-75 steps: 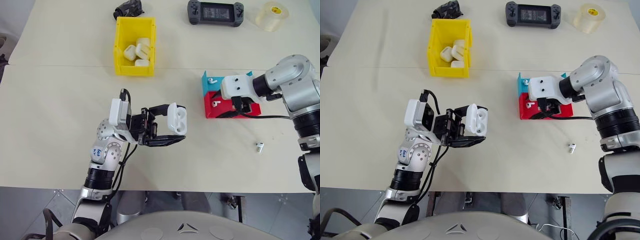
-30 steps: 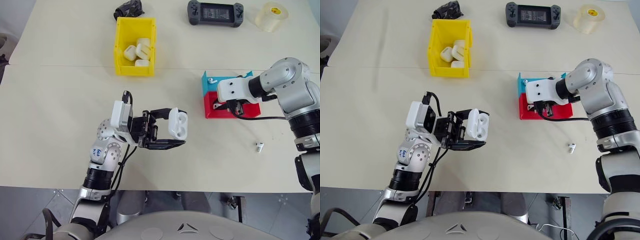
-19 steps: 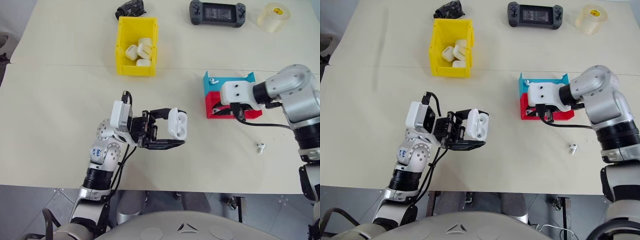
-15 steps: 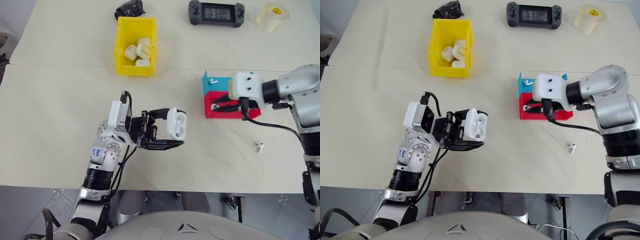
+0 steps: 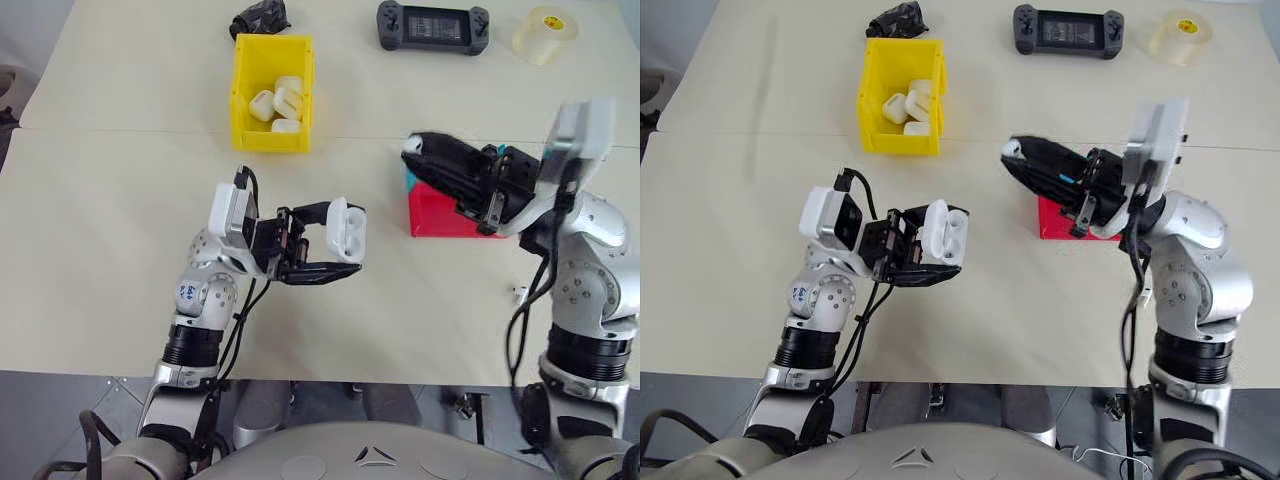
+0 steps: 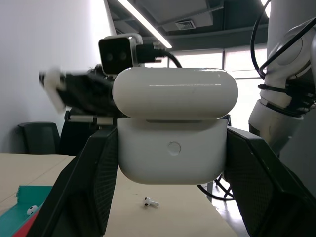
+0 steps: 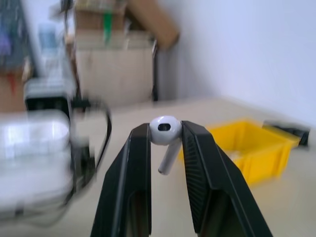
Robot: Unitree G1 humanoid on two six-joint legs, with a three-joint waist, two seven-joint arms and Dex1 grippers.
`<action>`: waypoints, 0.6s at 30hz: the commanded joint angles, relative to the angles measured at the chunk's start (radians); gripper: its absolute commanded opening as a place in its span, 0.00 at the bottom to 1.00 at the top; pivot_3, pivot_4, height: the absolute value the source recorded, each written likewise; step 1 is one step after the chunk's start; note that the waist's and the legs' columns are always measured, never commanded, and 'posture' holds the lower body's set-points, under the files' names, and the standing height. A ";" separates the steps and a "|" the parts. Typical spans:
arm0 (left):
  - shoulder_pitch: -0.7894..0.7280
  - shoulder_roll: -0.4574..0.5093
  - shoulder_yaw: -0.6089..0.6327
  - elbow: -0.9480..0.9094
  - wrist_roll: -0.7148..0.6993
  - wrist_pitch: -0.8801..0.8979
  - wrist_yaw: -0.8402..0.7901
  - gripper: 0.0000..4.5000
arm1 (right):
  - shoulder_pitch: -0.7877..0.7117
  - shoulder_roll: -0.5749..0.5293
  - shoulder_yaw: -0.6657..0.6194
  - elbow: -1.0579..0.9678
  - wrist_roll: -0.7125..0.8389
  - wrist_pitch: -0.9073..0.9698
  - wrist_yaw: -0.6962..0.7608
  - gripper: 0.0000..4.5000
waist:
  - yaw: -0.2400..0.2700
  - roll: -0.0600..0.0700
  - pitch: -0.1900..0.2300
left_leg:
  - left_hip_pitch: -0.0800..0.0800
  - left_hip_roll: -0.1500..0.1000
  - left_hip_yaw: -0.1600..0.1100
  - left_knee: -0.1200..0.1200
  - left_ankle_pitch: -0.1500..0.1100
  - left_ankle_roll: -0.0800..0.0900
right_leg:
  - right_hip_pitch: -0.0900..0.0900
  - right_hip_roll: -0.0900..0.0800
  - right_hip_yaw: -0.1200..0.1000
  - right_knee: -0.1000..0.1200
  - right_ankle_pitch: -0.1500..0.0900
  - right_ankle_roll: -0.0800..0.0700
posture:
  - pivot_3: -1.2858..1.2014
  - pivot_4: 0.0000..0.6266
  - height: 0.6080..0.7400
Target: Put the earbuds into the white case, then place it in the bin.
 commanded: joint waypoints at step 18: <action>-0.037 -0.033 0.017 -0.034 -0.057 0.056 0.027 0.62 | 0.220 0.088 0.170 -0.255 0.136 -0.060 -0.170 0.11 | -0.001 0.000 0.000 | 0.000 0.000 0.000 -0.001 0.000 0.000 | 0.000 0.000 0.000 0.000 0.000 0.000 | 0.52 0.24 1.00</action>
